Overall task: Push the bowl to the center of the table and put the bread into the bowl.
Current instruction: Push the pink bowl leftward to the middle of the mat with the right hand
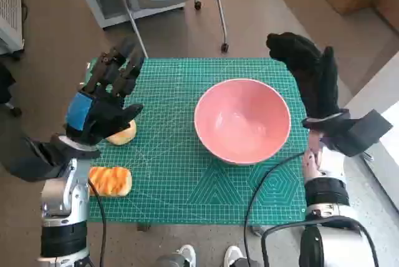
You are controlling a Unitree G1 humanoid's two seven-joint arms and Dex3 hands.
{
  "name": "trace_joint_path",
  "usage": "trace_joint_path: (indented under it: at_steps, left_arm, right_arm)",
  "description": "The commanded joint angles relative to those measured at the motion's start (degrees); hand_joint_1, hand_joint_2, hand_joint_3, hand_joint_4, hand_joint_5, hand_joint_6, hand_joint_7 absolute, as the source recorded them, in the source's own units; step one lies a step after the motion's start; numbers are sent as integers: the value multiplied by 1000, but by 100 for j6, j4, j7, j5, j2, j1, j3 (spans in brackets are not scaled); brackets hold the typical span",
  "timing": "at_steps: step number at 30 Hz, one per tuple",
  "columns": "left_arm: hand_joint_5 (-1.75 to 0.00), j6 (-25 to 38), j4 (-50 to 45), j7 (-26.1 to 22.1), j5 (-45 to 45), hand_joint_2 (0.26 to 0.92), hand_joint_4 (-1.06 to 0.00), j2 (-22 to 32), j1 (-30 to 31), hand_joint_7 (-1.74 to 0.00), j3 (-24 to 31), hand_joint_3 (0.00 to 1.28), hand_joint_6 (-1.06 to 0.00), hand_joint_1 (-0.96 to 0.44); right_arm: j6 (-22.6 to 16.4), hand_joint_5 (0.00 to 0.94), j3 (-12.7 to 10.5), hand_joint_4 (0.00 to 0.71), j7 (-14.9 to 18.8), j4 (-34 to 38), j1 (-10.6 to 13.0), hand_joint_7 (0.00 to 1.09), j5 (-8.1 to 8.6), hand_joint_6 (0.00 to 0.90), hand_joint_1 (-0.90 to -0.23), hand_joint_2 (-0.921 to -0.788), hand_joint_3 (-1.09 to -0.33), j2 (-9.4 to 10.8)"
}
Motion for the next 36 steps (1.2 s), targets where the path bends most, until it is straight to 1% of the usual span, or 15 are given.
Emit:
trace_joint_path:
  at_steps: [1,36]
  left_arm:
    - [1,27,-55,24,-77,912,1,-39,35,-333,10,195,1,-531]
    - [1,216,-130,73,-134,908,1,-41,31,-357,-28,212,1,-524]
  right_arm:
    - [58,0,-8,179,66,78,31,0,7,293,-694,-921,-706,-21]
    - [86,0,-18,169,17,29,84,0,-17,289,-688,-921,-705,-54]
